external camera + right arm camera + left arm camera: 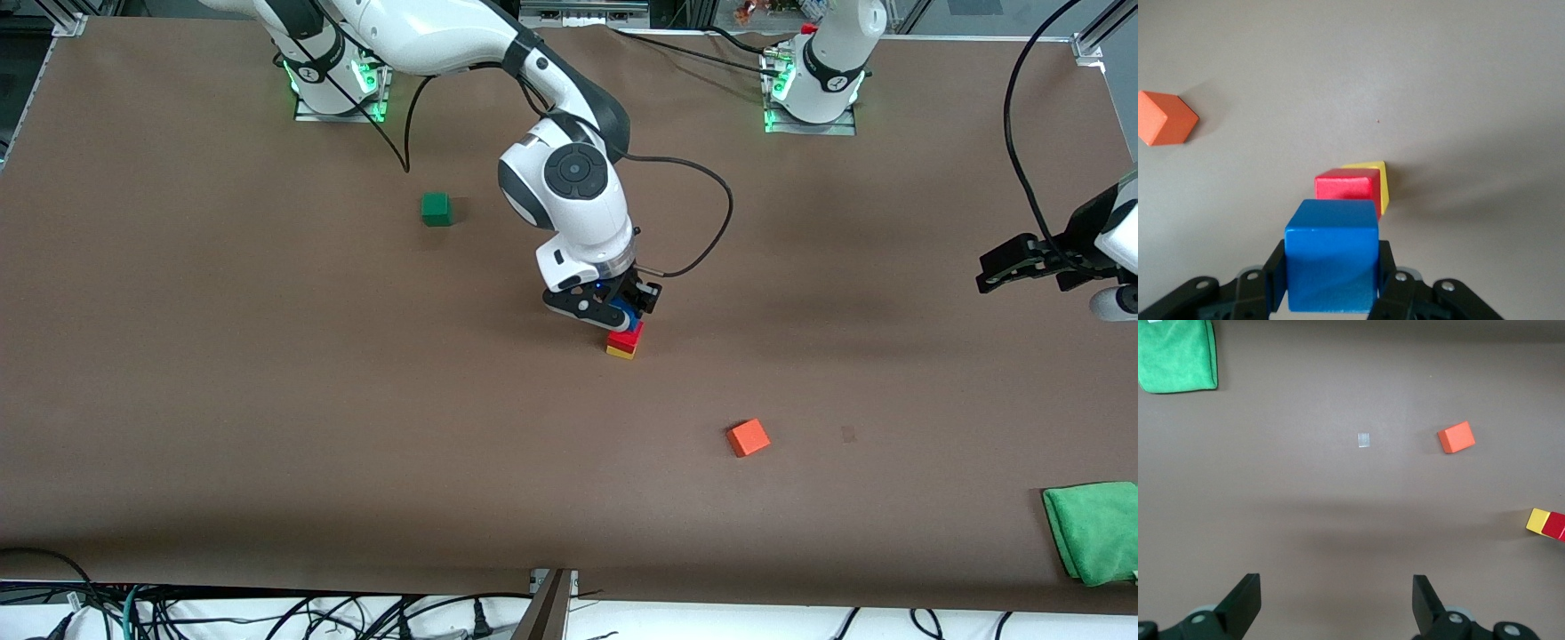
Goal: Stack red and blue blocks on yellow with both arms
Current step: 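Lower the blue cube onto the red cube with the right gripper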
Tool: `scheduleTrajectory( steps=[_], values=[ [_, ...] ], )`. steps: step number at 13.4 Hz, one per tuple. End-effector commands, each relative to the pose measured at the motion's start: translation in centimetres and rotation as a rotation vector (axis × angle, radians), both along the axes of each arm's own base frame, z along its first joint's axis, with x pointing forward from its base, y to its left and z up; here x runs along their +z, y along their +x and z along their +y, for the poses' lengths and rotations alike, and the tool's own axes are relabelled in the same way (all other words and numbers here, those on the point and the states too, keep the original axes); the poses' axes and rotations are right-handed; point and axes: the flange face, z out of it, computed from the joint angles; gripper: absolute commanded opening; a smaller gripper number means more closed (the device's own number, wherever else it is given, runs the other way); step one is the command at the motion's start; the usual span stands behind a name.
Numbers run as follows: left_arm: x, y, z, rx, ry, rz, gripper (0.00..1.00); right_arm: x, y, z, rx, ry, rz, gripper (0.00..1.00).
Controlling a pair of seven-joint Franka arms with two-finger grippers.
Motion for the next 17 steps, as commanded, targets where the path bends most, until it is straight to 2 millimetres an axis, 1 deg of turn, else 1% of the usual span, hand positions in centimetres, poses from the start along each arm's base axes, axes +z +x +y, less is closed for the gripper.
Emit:
scheduleTrajectory(
  steps=[1, 4, 5, 6, 8, 12, 14, 17],
  values=[
    [-0.63, -0.10, 0.19, -0.008, -0.007, 0.021, 1.00, -0.54, 0.15, 1.18, -0.006, 0.009, -0.040, 0.21],
    [-0.74, -0.02, 0.19, -0.009, -0.009, 0.022, 1.00, -1.01, 0.23, 1.24, 0.006, -0.002, -0.061, 0.22],
    [-0.65, -0.06, 0.44, -0.005, -0.010, 0.021, 1.00, -0.98, 0.25, 1.25, 0.009, -0.002, -0.065, 0.26],
    [-0.65, -0.07, 0.78, 0.000, -0.013, 0.021, 1.00, -1.10, 0.25, 1.25, 0.011, -0.005, -0.066, 0.27],
    [-0.75, -0.03, 0.79, 0.000, -0.013, 0.022, 1.00, -1.02, 0.30, 1.28, 0.015, -0.001, -0.073, 0.35],
    [-0.75, -0.02, 0.58, -0.003, -0.007, 0.022, 1.00, -1.42, 0.37, 1.28, 0.021, -0.011, -0.086, 0.61],
    [-0.65, -0.06, 0.65, -0.003, -0.009, 0.021, 1.00, -1.42, 0.34, 1.31, 0.026, -0.016, -0.091, 0.66],
    [-0.75, -0.03, 0.91, -0.005, -0.010, 0.022, 1.00, -1.44, 0.33, 1.30, 0.026, -0.017, -0.090, 0.68]
  ],
)
